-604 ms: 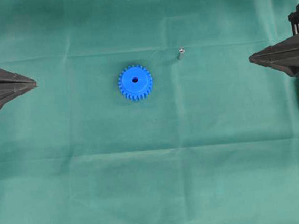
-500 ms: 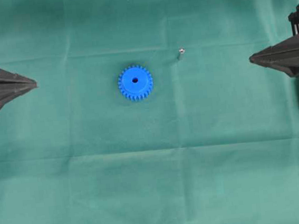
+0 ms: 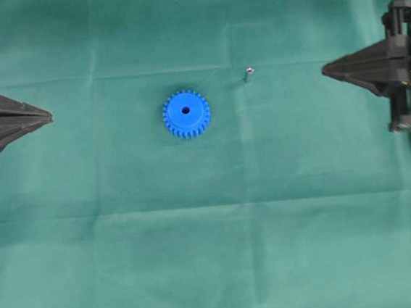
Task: Insert the shaft placed at a random location into the center hole of the medium gear at another random location.
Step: 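Move the right gripper left toward the upright silver shaft, then close the right gripper on the silver shaft and lift it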
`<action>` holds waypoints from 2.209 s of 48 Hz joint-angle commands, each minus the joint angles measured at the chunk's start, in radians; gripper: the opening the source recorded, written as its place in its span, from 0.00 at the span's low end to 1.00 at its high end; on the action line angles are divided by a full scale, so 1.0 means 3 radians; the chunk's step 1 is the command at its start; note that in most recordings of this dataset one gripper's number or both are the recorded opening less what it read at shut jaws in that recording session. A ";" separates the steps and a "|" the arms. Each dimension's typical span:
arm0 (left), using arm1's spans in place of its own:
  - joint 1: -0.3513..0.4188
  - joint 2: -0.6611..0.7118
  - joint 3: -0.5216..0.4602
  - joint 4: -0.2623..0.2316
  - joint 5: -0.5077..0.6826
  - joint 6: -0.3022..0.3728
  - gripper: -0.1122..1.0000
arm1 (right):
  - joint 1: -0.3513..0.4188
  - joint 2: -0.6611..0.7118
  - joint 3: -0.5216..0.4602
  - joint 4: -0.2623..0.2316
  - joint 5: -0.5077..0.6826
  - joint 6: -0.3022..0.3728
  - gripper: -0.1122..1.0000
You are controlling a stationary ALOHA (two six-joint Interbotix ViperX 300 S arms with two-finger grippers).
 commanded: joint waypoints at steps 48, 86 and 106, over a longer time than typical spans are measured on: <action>-0.0005 0.0046 -0.0087 0.0010 0.0036 0.0000 0.10 | -0.0614 0.2454 -0.0404 0.0015 -0.0869 0.0005 0.74; 0.0000 0.0051 -0.0087 0.0010 0.0148 -0.0005 0.10 | -0.0624 0.2879 -0.0522 0.0031 -0.1002 -0.0005 0.47; 0.0000 0.0041 -0.0087 0.0010 0.0174 -0.0005 0.10 | -0.0629 0.2884 -0.0527 0.0020 -0.0992 -0.0020 0.22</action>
